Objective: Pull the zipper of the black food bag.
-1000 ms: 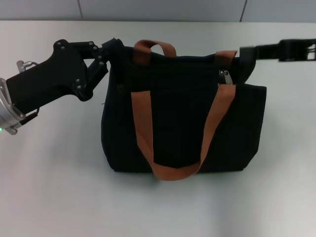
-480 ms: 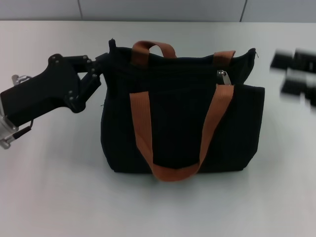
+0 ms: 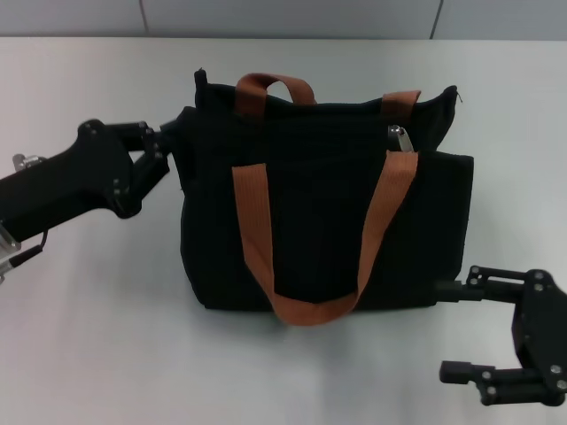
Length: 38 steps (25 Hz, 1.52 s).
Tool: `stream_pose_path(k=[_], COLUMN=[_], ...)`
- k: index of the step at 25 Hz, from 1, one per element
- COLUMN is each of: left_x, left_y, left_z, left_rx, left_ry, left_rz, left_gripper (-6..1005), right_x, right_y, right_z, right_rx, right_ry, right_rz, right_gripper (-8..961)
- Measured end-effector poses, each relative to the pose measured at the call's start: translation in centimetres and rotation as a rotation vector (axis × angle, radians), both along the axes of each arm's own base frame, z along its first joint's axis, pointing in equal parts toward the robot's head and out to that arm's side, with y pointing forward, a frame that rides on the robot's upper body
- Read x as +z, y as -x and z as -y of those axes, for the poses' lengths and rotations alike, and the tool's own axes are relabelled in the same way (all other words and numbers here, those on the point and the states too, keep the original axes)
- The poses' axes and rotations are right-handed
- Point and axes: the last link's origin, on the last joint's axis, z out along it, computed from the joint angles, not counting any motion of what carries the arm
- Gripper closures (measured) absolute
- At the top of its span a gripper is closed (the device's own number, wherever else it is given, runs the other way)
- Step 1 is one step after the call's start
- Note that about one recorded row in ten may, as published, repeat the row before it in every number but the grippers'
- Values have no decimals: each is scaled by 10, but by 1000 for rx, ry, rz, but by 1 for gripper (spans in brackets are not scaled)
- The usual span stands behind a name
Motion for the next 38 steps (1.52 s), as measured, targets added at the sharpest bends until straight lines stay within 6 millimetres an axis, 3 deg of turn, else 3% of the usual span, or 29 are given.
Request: stream_pose_path(k=[4, 8, 11, 17, 23, 28, 32, 38], left_x=[3, 20, 45, 57, 17, -21, -31, -46], left_y=[3, 2, 3, 1, -9, -12, -7, 5], left_z=[3, 3, 6, 13, 30, 56, 66, 72], left_rx=[11, 18, 25, -23, -178, -296, -305, -247], left_ry=[83, 141, 203, 237, 226, 269, 263, 282], left_rz=[-19, -43, -48, -33, -72, -71, -58, -118], left_gripper=[920, 919, 706, 448, 313, 219, 165, 165], right_x=[-9, -14, -17, -23, -30, -37, -42, -51], right_y=[-7, -8, -5, -4, -1, -2, -2, -2], right_z=[-2, -7, -11, -15, -19, -22, -19, -10], right_rx=[-34, -59, -54, -62, -61, -83, -83, -53], right_ry=[-24, -37, -35, -30, -30, -28, -23, 4], right_rz=[10, 22, 22, 26, 14, 28, 18, 18], right_gripper=[195, 196, 196, 196, 197, 197, 198, 198])
